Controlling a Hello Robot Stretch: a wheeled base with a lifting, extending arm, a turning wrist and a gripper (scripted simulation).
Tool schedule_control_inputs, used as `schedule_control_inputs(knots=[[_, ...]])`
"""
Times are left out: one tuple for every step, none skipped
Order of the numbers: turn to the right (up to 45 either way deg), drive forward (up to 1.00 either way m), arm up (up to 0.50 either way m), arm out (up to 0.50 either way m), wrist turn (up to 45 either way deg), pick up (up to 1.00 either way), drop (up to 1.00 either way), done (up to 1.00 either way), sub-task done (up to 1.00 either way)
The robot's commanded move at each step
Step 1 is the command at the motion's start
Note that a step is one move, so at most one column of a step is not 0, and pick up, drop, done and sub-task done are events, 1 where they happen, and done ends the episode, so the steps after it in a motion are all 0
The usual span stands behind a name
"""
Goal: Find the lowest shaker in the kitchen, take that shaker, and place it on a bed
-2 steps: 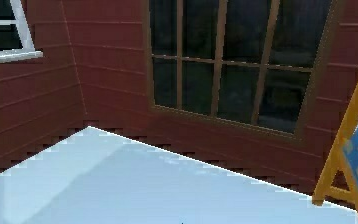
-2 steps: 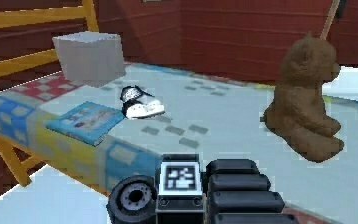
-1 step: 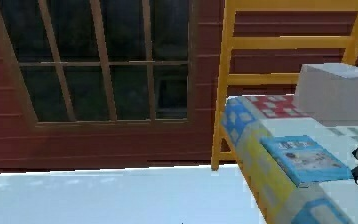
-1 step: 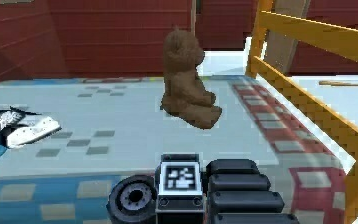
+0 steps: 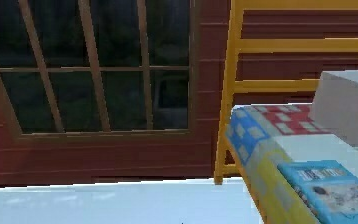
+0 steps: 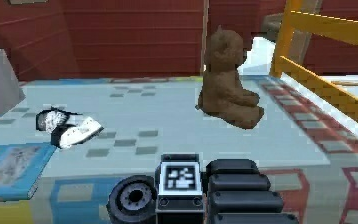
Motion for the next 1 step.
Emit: schedule_control_inputs(knots=[[24.0, 0.0, 0.0, 0.0, 0.0, 0.0, 0.0, 0.0, 0.0]])
